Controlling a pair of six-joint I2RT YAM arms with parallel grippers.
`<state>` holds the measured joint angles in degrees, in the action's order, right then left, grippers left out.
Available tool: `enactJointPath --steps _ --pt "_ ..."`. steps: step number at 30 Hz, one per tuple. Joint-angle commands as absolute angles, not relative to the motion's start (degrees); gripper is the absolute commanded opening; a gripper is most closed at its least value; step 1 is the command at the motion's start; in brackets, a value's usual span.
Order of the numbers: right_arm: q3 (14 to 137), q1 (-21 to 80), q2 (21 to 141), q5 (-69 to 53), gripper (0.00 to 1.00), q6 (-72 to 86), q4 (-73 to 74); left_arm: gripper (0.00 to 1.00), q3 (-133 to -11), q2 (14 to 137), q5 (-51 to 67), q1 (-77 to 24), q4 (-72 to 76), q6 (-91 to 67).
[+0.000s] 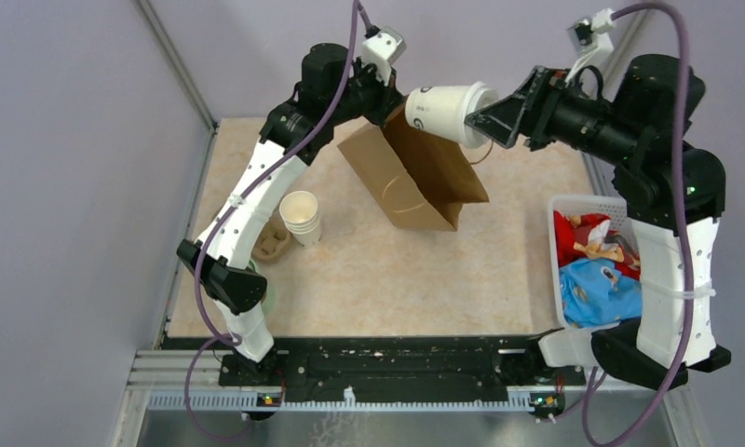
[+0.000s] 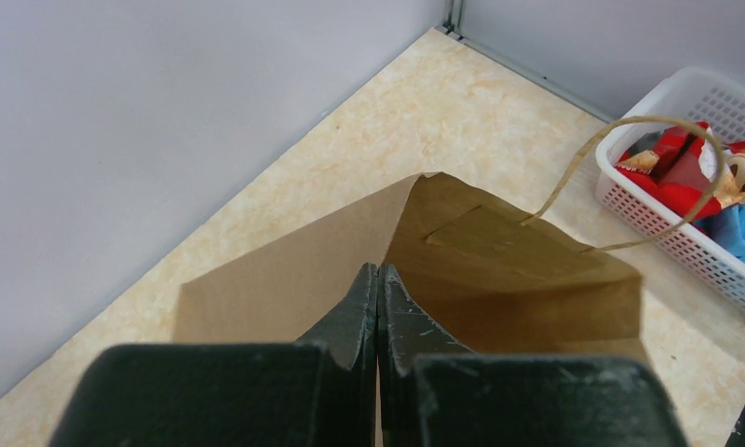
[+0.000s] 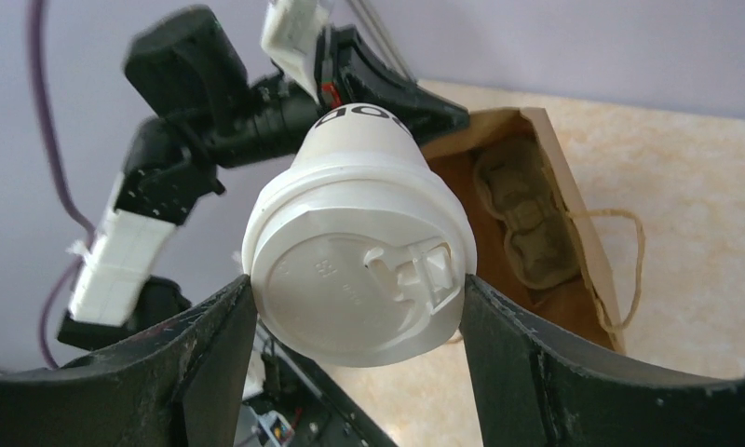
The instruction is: Pack the takeout coffee
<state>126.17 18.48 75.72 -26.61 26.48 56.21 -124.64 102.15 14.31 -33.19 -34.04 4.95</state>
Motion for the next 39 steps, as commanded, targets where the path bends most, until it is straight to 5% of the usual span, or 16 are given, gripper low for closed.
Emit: enactJointPath --steps 1,27,39 --pt "123.8 23.6 75.3 -16.9 0.6 19.7 60.4 0.0 -123.8 99.7 13.1 -34.4 -31.2 7.3" --pt "100.6 56.3 73.6 28.8 0.57 13.7 60.3 0.0 -100.4 86.6 3.9 -44.5 -10.2 11.2" --pt "84.4 59.0 70.9 32.8 0.56 14.2 44.3 0.0 -83.9 76.5 2.5 -44.7 2.2 12.3"
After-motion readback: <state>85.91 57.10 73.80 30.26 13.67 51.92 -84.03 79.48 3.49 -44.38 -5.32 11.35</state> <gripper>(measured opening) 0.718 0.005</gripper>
